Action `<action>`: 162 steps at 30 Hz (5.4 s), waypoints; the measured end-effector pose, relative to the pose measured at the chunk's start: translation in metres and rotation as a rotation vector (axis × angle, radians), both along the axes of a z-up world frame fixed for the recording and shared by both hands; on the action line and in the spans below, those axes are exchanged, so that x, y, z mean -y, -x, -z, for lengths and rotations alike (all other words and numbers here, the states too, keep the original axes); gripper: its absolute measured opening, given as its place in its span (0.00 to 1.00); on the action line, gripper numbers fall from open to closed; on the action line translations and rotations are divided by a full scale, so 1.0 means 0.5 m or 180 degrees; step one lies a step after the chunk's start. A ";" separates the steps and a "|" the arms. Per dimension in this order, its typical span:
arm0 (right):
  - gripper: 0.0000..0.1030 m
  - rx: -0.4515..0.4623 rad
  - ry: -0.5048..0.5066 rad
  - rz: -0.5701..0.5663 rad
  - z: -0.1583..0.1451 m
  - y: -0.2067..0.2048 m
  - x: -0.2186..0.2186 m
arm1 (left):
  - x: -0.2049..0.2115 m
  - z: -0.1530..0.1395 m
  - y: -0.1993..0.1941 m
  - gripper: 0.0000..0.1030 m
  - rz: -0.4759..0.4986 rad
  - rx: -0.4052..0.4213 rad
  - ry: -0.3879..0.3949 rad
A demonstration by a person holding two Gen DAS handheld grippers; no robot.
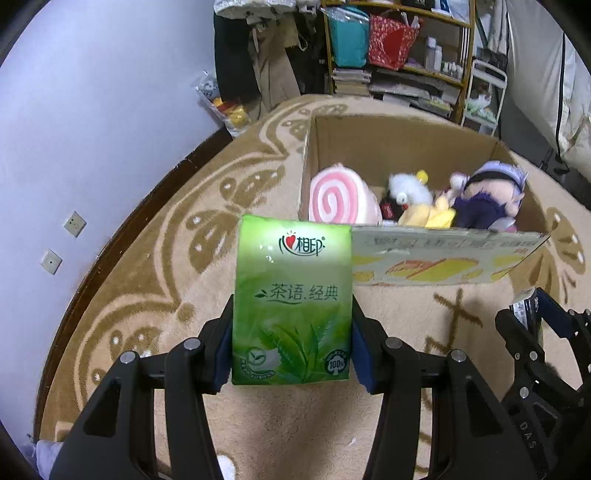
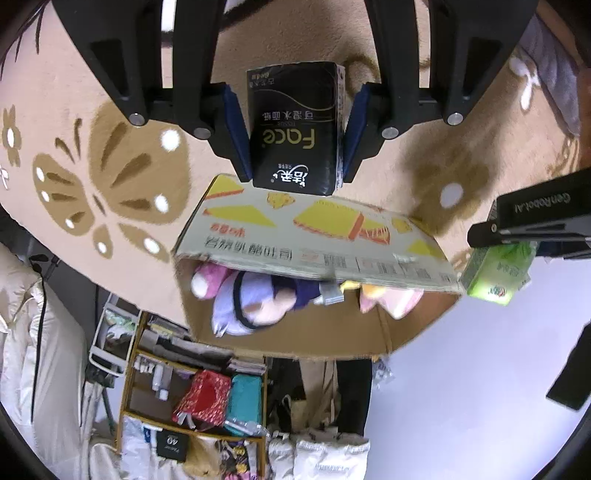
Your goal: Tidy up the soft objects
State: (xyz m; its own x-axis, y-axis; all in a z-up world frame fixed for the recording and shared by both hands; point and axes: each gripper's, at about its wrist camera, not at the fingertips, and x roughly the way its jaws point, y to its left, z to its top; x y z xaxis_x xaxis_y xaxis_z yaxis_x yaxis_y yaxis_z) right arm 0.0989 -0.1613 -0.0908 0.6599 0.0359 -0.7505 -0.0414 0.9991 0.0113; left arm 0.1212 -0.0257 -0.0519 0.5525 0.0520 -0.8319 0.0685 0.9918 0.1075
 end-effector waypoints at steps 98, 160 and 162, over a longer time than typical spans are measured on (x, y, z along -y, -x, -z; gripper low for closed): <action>1.00 0.0530 -0.0646 -0.0035 -0.103 -0.107 0.070 | -0.083 0.212 -0.085 0.64 -0.0297 -0.1258 0.0056; 1.00 0.0881 -0.0684 0.0083 -0.243 0.058 0.098 | -0.011 -0.269 0.111 1.00 0.0029 0.1383 0.0106; 1.00 0.0939 -0.0676 0.0065 -0.256 0.078 0.093 | -0.026 -0.282 0.140 1.00 -0.0039 0.1484 0.0218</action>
